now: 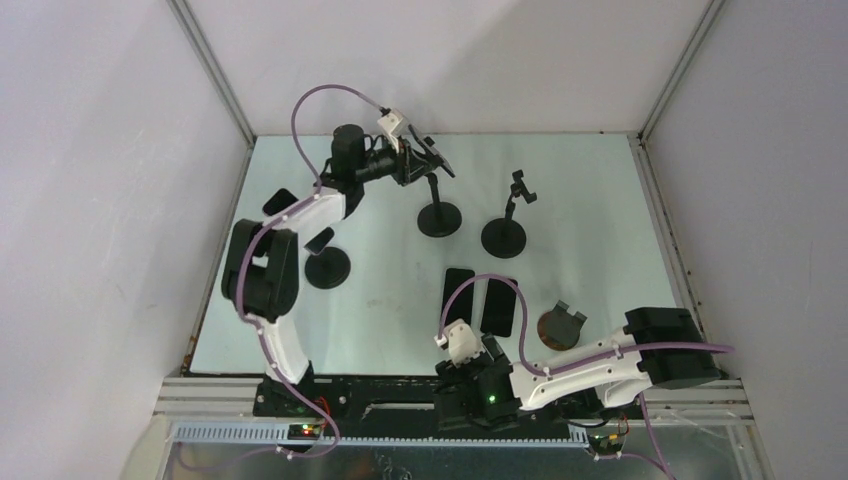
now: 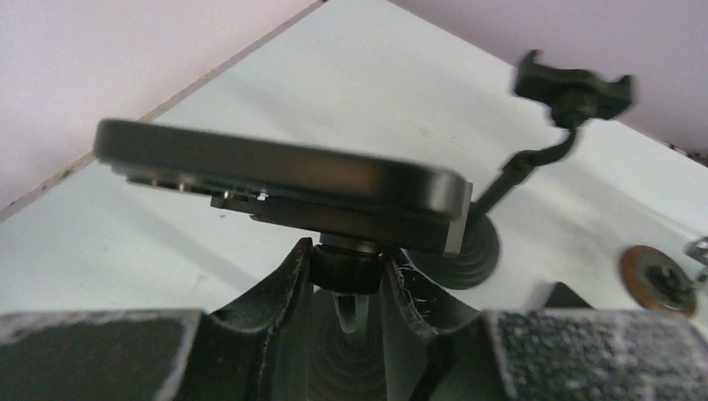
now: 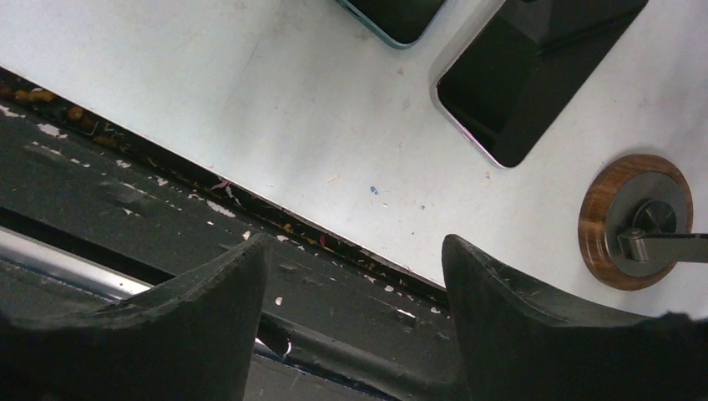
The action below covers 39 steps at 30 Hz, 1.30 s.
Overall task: Remove the phone from the phone stand
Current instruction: Pick up the phone stand with the phone at the center of the board, then place the phone stand with the phone at the center of the board.
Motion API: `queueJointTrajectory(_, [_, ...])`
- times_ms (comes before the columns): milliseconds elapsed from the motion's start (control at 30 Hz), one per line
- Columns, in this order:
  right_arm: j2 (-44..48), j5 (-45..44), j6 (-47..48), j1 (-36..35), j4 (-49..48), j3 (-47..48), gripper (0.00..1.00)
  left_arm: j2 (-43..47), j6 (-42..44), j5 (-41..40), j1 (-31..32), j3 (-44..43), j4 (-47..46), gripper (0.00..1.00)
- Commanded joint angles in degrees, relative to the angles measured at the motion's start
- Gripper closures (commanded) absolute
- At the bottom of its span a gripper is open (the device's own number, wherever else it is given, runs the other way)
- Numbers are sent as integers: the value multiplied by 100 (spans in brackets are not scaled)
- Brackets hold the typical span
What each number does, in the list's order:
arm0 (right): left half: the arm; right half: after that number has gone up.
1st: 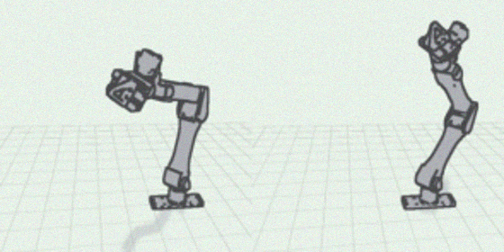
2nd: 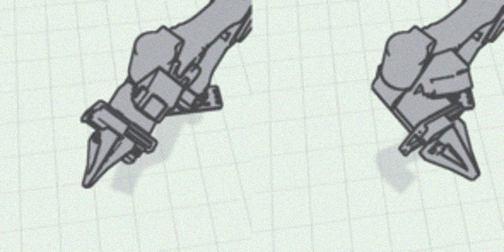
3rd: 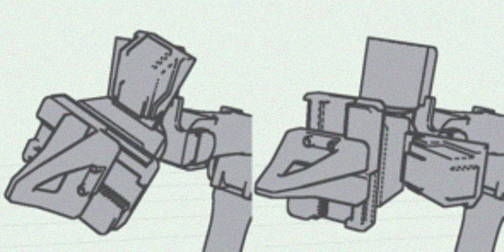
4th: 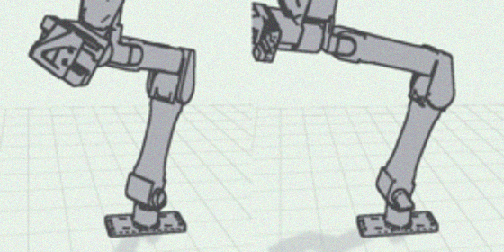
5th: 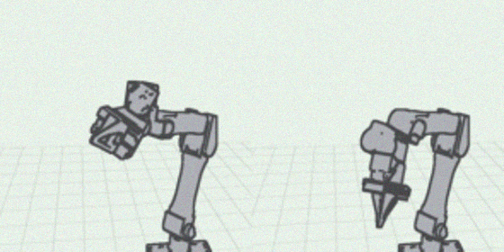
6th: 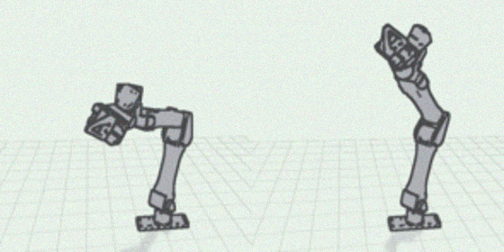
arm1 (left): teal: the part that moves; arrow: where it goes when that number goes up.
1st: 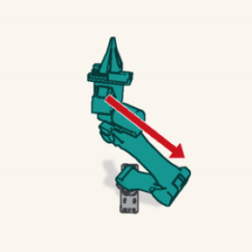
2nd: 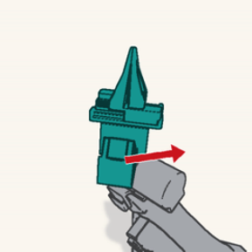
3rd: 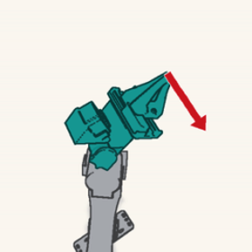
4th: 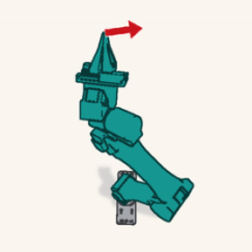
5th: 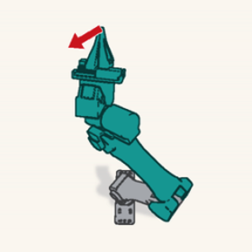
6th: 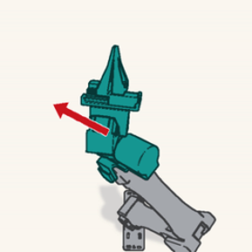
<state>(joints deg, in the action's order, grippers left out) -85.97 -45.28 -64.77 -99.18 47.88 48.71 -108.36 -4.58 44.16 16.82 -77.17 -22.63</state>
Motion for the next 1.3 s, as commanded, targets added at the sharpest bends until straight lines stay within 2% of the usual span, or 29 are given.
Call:
queueJointTrajectory(0, [309,-195,482,-40,-266,183,20,1726,266,-399,511,136,-203,100])
queueJointTrajectory(200, [689,-153,796,-31,-528,145,20,3133,681,-1325,773,1305,167,100])
queueJointTrajectory(433, [1359,38,1556,-115,-1146,-135,19,4668,1295,-1701,968,2488,982,100])
queueJointTrajectory(500, [1736,307,2050,-131,-1583,-317,19,5089,1269,-1761,1045,2837,1091,100])
queueJointTrajectory(567, [2241,922,2785,-144,-2302,-612,18,5510,1155,-1921,1132,3143,1261,100])
queueJointTrajectory(600, [2590,1495,3040,-132,-2797,-733,18,5672,992,-1982,1158,3394,1325,100])
queueJointTrajectory(667, [3105,2008,3576,-87,-3177,-997,17,6350,760,-2106,1254,3823,1276,100])
queueJointTrajectory(800, [3802,2005,3666,127,-3105,-1183,16,7440,544,-2295,1532,4530,1453,100])
queueJointTrajectory(967, [4297,2389,3958,460,-3513,-1431,16,8282,690,-2264,2049,4879,2377,100])
queueJointTrajectory(1100, [4560,3011,4266,803,-4428,-1702,15,8703,710,-2221,2415,5079,2785,100])
queueJointTrajectory(1267, [4706,3430,4533,1207,-5239,-1860,15,9052,643,-2938,3066,5219,3094,100])
